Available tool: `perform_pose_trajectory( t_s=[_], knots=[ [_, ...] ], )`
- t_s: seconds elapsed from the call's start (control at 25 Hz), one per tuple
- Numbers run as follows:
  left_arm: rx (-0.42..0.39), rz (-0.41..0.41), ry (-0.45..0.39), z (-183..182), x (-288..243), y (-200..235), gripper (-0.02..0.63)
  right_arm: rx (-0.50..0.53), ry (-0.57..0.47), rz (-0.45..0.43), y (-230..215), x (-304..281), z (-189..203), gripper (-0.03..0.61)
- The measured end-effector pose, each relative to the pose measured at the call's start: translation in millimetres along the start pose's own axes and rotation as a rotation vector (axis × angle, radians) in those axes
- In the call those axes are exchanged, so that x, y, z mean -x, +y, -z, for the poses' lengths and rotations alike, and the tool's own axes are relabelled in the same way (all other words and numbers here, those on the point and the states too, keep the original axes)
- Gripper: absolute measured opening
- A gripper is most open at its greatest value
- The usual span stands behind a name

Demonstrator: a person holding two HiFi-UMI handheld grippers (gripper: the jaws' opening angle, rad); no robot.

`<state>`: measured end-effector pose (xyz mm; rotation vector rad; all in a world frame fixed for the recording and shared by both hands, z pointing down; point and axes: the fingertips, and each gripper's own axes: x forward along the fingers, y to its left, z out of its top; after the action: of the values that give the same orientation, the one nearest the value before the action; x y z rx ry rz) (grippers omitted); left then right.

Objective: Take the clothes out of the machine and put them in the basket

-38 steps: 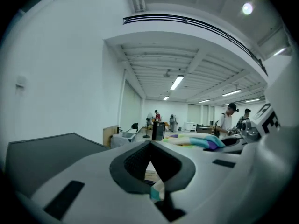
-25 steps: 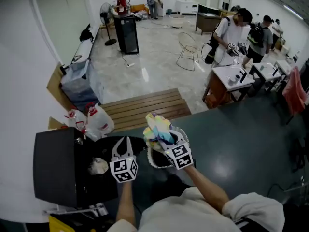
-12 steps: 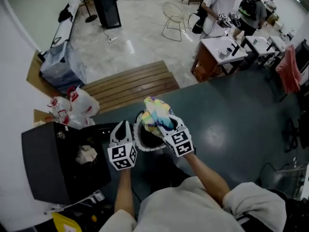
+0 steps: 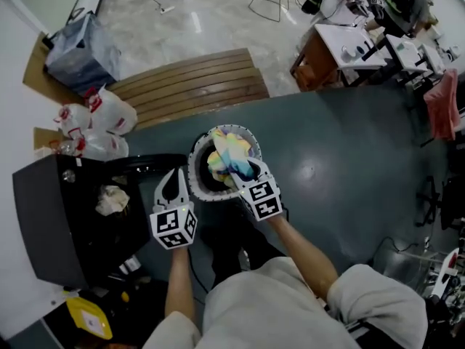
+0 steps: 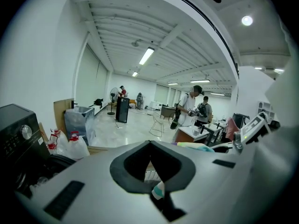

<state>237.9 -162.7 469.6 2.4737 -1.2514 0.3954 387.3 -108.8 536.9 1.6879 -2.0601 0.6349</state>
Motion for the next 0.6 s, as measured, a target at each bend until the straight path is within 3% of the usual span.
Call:
perform_pose_trajectory(
  t_s=[0.2,0.24,0.32,0.6],
  knots=[
    [0.017,-0.026,0.023,13,-8,6,0.018,-0.004,0.047,-0.046,-1,-22,22,0.193],
    [0.019,-0.030,0.025,13,-8,7,0.018,0.006,0.048,-0.051,0,-27,23,0.231],
    [0.021,-0.037,0.027,14,-10,8,0.018,0.036,0.037,-0.043,-1,-35,23,0.373],
    [0.027,-0.051,0.030,14,-12,8,0.018,0.077,0.033,-0.057,-2,-32,23,0.371]
  ],
)
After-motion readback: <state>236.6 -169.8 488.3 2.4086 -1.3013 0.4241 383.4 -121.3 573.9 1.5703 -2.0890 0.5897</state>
